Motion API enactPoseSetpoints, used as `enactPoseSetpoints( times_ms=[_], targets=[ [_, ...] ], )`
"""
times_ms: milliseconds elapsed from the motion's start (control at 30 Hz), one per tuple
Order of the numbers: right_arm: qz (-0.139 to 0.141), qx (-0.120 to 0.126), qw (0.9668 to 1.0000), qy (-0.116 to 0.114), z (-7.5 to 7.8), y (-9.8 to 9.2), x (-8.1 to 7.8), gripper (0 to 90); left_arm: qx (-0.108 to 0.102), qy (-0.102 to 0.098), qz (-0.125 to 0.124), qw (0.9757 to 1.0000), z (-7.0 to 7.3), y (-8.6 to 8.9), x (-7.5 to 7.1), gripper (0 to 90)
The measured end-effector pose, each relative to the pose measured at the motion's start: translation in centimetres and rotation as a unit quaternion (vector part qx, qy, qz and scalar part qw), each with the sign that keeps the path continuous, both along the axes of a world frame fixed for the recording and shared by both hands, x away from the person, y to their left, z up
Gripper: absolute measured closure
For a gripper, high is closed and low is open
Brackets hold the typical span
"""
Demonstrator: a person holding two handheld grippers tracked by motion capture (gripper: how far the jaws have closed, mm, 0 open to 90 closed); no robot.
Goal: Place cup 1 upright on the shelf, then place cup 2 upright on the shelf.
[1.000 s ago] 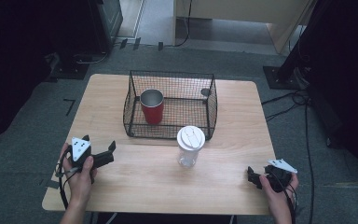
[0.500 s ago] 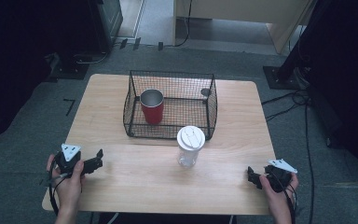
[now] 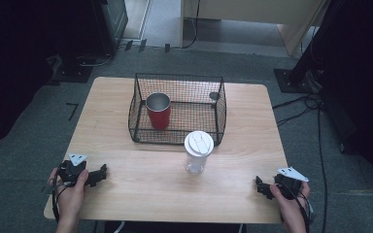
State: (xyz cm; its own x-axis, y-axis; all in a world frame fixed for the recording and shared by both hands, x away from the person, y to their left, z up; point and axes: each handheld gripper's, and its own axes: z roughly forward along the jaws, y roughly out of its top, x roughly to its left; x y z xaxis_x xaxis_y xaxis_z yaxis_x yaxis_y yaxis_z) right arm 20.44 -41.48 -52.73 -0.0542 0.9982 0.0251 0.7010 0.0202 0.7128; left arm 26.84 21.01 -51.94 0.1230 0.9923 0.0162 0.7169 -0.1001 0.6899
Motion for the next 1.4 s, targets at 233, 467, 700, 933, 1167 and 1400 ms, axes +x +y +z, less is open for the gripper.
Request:
enactPoseSetpoints(
  times_ms=[233,467,700,933,1167,1400],
  targets=[
    [-0.012,0.037,0.9992,-0.015,0.9,0.2,-0.2,1.6,-0.003,0.002,-0.008,1.0,0.0,0.0,0.2,0.0],
    [-0.017,0.049,0.9986,-0.01,2.3,-0.2,-0.4,0.0,-0.002,0.001,-0.012,0.9999,0.0,0.1,0.3,0.0],
    [-0.008,0.046,0.9988,-0.015,3.4,0.7,-0.4,0.0,-0.002,0.002,-0.012,0.9999,0.0,0.1,0.3,0.0],
    [0.012,0.047,0.9985,-0.027,4.9,2.2,-0.2,0.0,-0.002,0.002,-0.012,0.9999,0.0,0.1,0.3,0.0],
    [0.038,0.048,0.9974,-0.038,6.5,3.8,0.0,0.0,-0.003,0.002,-0.012,0.9999,0.0,0.0,0.3,0.0],
    [0.067,0.047,0.9958,-0.041,7.1,6.0,0.4,0.0,-0.003,0.002,-0.011,0.9999,0.0,0.0,0.3,0.0]
  ],
)
